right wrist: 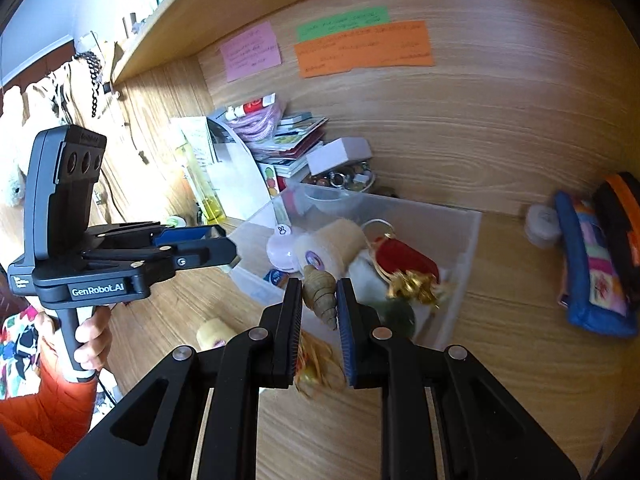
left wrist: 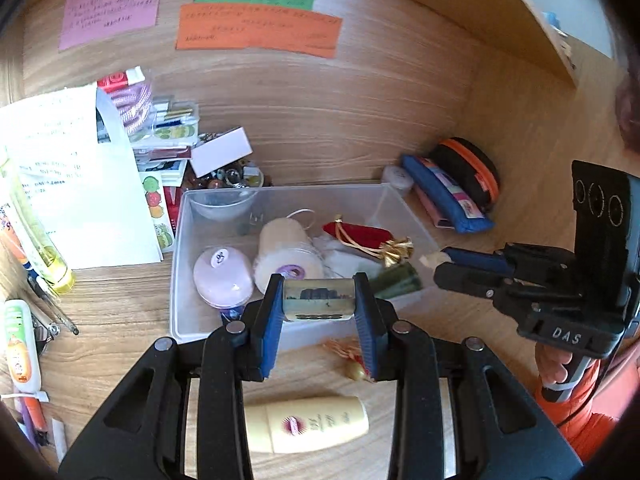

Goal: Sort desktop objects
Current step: 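Carry the small box with the left tool while the right tool carries the seashell to the bin, then open the left tool to drop the small box while the right tool releases the seashell into the bin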

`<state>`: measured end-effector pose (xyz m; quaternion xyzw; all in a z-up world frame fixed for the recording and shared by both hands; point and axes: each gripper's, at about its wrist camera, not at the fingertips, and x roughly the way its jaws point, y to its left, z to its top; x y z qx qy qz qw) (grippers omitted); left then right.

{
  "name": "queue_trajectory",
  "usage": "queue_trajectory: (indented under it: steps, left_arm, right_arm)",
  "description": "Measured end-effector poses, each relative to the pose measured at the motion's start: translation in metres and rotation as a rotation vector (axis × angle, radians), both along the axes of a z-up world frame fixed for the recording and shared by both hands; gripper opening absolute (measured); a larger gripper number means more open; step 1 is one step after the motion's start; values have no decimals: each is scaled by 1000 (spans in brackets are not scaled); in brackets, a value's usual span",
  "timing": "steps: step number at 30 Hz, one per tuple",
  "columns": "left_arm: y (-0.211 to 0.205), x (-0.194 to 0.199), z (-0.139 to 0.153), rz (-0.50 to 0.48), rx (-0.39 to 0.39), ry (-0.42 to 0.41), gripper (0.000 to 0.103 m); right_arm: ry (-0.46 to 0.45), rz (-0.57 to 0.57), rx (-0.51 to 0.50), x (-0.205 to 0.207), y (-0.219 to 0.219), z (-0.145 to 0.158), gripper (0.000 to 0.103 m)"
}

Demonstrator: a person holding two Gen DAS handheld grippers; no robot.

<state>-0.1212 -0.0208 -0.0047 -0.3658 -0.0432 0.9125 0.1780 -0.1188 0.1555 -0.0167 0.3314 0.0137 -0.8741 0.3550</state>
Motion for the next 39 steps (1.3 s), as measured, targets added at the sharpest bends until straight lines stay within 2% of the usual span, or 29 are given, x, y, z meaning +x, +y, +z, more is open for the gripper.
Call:
queue_trajectory:
  steps: [7, 10, 15, 21, 28, 31, 35, 37, 39]
  left_arm:
    - [-5, -33, -22, 3, 5, -55, 33]
    - [-4, -45, -35, 4, -4, -88, 33]
    - [1, -59, -55, -35, 13, -135, 33]
    - [6, -59, -63, -53, 0, -141, 33]
    - [4, -59, -63, -44, -8, -128, 33]
    - [3, -57, -62, -39, -8, -123, 41]
    - [1, -50, -54, -19, -26, -91, 44]
    - [-2, -45, -49, -6, -21, -73, 56]
    - [-4, -40, -43, 12, -23, -51, 61]
  right_arm:
    - [-41, 38, 83, -29, -36, -17, 16]
    - [-56, 7, 138, -43, -46, -30, 16]
    - [-120, 9, 127, -59, -42, -49, 16]
    - [-122, 3, 139, -63, -44, -54, 16]
    - [-72, -26, 155, -59, -47, -53, 16]
    - [-69, -28, 158, -58, -48, -53, 19]
    - [-58, -27, 145, -56, -46, -49, 24]
    - [-35, -19, 123, -52, -43, -42, 25]
    - [-18, -17, 111, -49, -41, -36, 32]
